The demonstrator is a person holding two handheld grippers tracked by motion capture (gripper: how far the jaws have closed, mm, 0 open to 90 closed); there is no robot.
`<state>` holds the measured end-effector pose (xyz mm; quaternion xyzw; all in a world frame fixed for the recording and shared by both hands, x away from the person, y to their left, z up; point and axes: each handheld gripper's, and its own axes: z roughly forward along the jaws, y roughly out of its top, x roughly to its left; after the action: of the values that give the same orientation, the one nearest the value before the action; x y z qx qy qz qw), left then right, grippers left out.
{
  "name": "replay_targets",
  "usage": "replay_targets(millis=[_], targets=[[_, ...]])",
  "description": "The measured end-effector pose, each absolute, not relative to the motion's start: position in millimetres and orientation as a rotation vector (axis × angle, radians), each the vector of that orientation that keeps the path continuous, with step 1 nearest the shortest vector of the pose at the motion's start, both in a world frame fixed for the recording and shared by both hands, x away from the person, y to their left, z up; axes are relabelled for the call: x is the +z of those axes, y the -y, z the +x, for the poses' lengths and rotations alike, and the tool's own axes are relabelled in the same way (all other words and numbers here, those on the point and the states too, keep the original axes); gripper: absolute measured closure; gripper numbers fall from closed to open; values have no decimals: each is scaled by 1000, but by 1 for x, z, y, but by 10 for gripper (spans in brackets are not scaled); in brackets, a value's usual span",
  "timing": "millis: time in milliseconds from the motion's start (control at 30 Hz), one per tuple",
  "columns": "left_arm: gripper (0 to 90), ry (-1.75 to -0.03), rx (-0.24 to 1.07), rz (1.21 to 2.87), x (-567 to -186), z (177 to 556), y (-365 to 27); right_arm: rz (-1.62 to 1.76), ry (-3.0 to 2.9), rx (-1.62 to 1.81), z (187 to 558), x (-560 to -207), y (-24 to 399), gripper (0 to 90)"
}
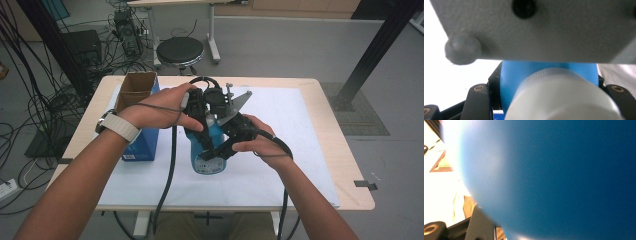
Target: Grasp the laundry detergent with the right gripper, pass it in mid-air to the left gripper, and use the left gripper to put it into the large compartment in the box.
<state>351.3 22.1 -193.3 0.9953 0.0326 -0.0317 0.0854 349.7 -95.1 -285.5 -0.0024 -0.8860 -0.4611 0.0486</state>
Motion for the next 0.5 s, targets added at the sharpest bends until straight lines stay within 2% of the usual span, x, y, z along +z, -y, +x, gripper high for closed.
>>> replay_targets(millis=[500], targets=[[384,-99,-98,2958,-194,351,-24,21,2707,-1420,350,-287,94,432]])
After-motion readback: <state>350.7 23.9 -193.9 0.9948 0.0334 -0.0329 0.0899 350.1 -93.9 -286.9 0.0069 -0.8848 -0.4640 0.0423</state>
